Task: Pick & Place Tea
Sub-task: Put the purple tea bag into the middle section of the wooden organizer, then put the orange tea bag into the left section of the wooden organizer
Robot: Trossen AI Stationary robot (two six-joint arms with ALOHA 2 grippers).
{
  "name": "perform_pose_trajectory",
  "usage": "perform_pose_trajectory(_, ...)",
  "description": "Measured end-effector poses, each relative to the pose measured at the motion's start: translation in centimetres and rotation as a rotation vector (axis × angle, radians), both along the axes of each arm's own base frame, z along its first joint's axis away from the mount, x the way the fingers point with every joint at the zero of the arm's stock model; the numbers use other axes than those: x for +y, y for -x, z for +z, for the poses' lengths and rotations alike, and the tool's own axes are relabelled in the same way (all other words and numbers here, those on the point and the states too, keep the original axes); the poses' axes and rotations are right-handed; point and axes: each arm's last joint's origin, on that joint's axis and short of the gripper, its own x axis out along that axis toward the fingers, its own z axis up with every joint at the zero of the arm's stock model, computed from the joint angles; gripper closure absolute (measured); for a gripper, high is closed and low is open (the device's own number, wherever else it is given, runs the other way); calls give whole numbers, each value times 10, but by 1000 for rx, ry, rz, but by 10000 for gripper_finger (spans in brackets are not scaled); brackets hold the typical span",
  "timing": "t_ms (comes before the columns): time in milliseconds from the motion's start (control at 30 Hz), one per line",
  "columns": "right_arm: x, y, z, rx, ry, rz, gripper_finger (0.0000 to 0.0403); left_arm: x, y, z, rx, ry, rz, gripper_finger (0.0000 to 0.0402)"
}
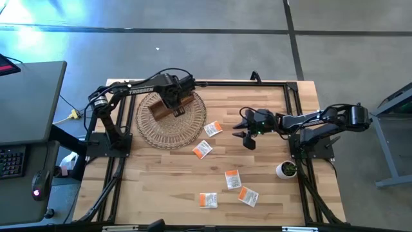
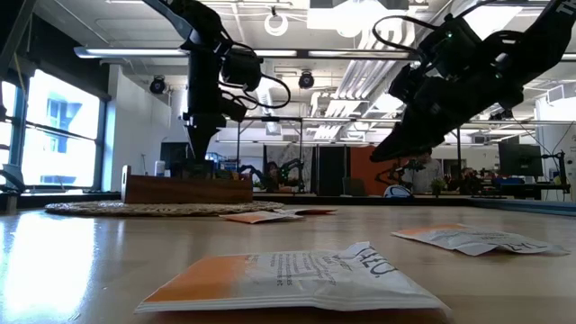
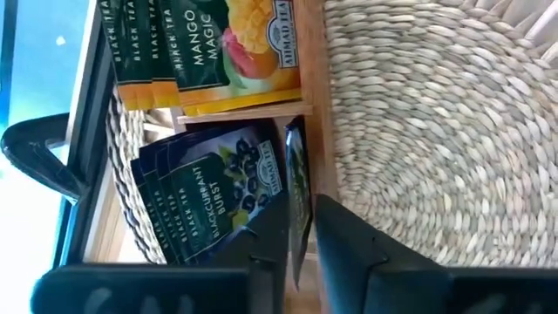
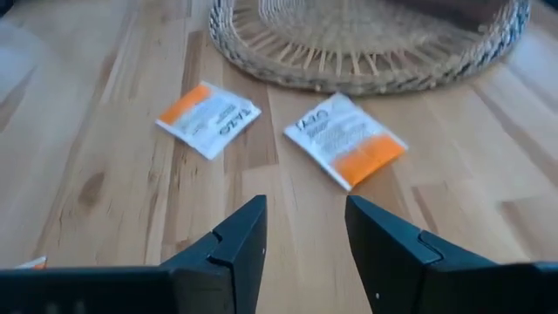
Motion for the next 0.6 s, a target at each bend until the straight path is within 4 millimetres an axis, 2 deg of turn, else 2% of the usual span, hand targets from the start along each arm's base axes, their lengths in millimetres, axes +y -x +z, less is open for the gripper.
perform_pose_trajectory(100, -1, -3, 5, -62, 12, 0, 249, 1, 0, 0, 20, -38, 4, 320)
perform_pose_trajectory(200, 0, -5, 11, -129, 13, 24, 249, 4, 2, 2, 88, -160, 24, 298)
perform_pose_trajectory(367, 0, -8, 17, -198, 17, 67, 247, 8, 5, 5, 146, -318, 115, 287)
perform_pose_trajectory(467, 0, -9, 20, -230, 26, 70, 249, 5, 2, 11, 66, -267, 183, 287)
perform_pose_trajectory(600, 0, -9, 23, -256, 60, 85, 255, -7, -11, 19, -117, -65, 246, 287)
